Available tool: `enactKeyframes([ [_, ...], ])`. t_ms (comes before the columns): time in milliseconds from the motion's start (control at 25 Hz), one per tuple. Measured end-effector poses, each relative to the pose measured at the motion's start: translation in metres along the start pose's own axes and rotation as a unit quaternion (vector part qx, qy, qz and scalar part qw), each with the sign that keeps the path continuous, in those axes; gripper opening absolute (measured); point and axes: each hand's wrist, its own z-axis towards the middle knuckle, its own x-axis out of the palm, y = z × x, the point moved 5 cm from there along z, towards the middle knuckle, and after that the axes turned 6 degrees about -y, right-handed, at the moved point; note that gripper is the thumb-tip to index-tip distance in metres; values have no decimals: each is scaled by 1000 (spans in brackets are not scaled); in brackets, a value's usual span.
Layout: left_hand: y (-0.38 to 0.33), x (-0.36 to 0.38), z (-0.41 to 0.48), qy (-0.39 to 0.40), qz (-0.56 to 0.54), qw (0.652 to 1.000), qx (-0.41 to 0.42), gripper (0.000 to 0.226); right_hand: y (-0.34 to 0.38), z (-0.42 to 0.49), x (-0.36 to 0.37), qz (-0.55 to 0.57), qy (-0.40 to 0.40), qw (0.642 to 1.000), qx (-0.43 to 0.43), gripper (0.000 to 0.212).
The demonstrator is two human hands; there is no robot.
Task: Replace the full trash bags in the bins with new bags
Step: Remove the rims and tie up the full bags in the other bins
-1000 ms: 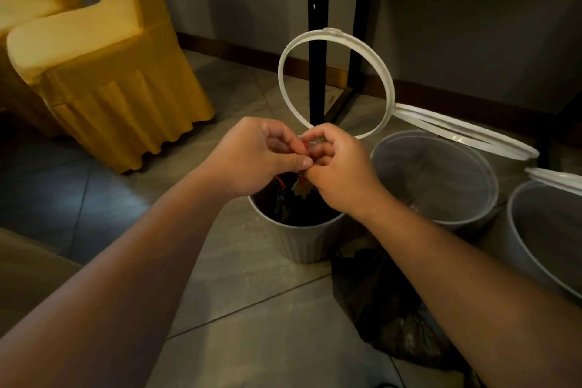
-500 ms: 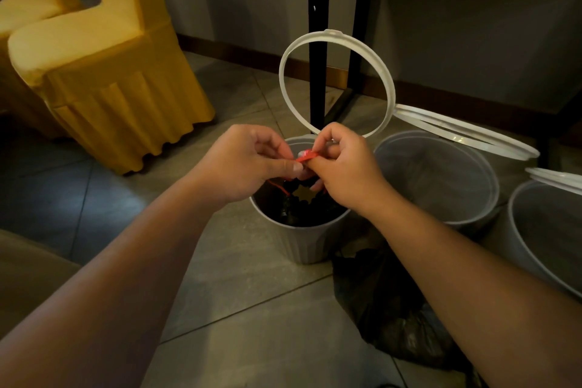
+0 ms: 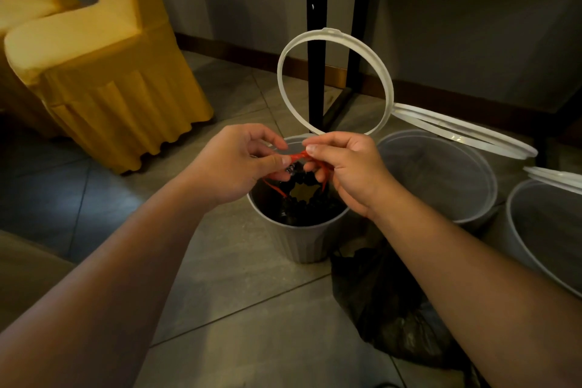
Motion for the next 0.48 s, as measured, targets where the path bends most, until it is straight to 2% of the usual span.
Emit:
enactKeyframes([
  [160, -2, 0, 1, -20, 60, 998, 10, 8, -3, 1, -2, -11, -1, 1000, 24, 20],
  [320, -1, 1, 1, 5, 69, 998, 6, 9, -9, 1, -1, -27, 5, 999, 47, 24],
  [480, -1, -1, 2, 11, 161, 987, 13, 15, -8, 2, -3, -14, -19, 999, 43, 24],
])
